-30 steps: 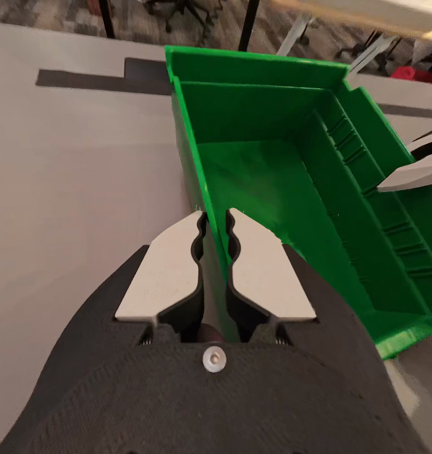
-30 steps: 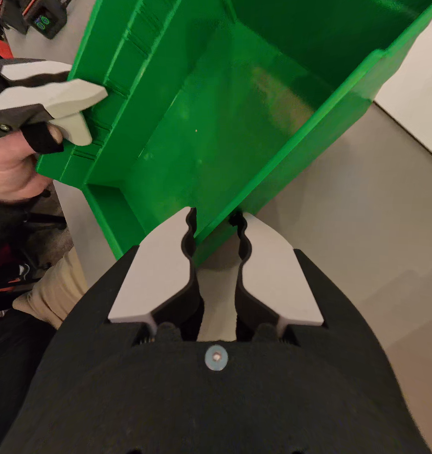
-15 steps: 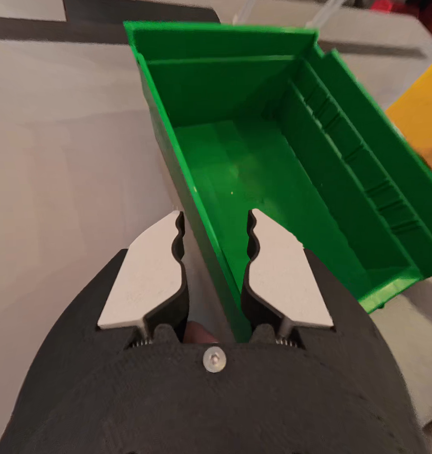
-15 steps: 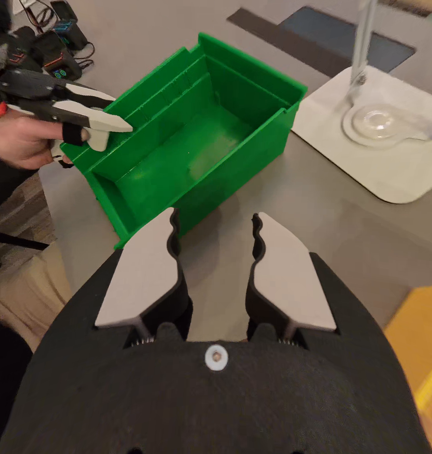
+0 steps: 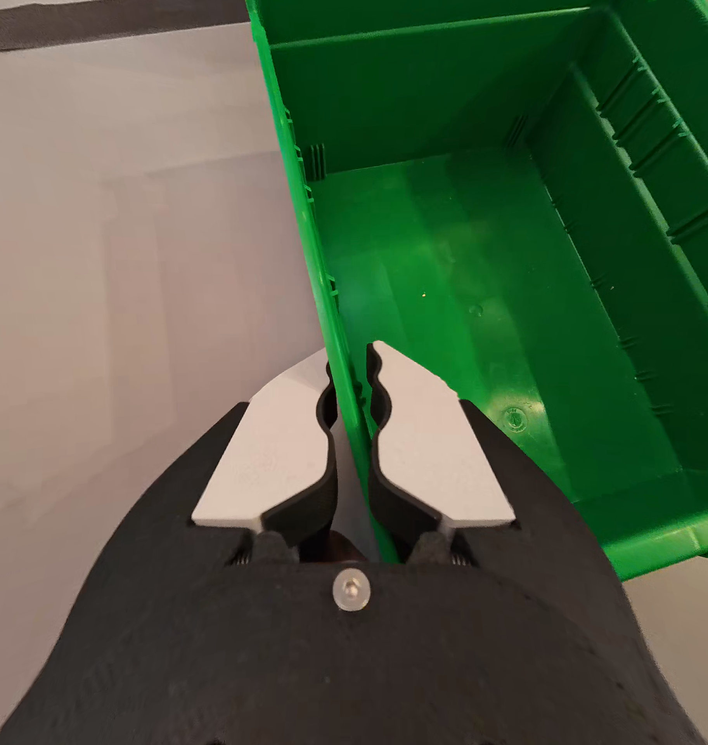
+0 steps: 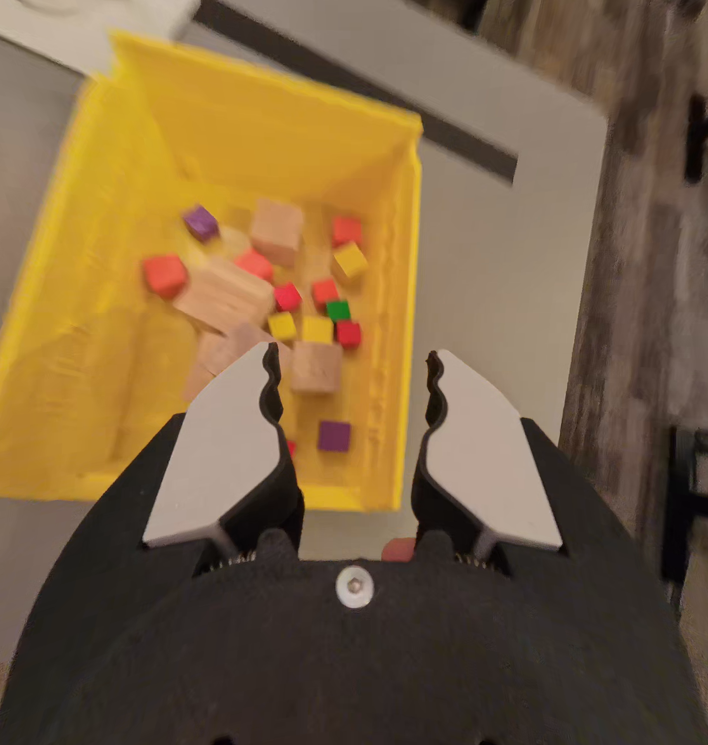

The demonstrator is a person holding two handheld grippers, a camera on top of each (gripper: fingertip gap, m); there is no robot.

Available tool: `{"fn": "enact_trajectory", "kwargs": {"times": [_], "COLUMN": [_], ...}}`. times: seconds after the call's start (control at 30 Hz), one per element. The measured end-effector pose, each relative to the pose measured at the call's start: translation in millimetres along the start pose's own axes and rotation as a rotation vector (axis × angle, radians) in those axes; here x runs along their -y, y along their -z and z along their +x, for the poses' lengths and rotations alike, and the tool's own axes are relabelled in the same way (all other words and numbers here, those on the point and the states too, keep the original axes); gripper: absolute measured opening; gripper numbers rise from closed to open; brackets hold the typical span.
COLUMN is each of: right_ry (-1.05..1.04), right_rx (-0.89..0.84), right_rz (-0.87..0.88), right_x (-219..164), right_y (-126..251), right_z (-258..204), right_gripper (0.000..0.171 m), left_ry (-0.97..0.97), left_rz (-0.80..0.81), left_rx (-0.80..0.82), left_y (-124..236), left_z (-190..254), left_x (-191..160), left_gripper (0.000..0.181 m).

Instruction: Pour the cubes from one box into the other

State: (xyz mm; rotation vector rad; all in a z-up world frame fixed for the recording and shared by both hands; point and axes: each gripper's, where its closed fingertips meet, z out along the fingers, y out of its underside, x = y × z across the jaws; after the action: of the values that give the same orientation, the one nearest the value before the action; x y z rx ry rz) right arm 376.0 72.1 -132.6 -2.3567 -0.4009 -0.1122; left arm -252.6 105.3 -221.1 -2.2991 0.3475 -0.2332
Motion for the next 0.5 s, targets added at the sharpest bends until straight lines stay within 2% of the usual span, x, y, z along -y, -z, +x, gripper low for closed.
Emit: {"fn": "enact_trajectory", "kwargs": {"times": [0.13, 0.2, 0.27, 0.37, 0.5], "right_ry": [-0.046, -0.035, -0.019, 0.003, -0.011], "right_rx": [0.056, 0.078, 0.117, 0.125, 0.232], "right_rz": [-0.168, -0.151, -0.172, -0.175, -0.13], "right_x": [-54, -60, -67, -65, -53], "right_y": [-28, -36, -43, -49, -54], "right_z": [21, 20, 15, 15, -6], "right_gripper": [0.058, 0.039, 0.006, 0.004, 0.001], "left_ry": [0.011, 0.023, 0.036, 0.07, 0.1], "left_rz": [-0.005, -0.003, -0.003, 0.0, 0.011], "left_rx": [0.02, 0.028, 0.039, 0.056, 0.1], "left_y": [10, 18, 27, 42, 66], "left_z": [-11, -17, -24, -36, -56], "left_x": [-8, -13, -20, -31, -42], "left_gripper": [0.008, 0.007, 0.006, 0.006, 0.006]}}
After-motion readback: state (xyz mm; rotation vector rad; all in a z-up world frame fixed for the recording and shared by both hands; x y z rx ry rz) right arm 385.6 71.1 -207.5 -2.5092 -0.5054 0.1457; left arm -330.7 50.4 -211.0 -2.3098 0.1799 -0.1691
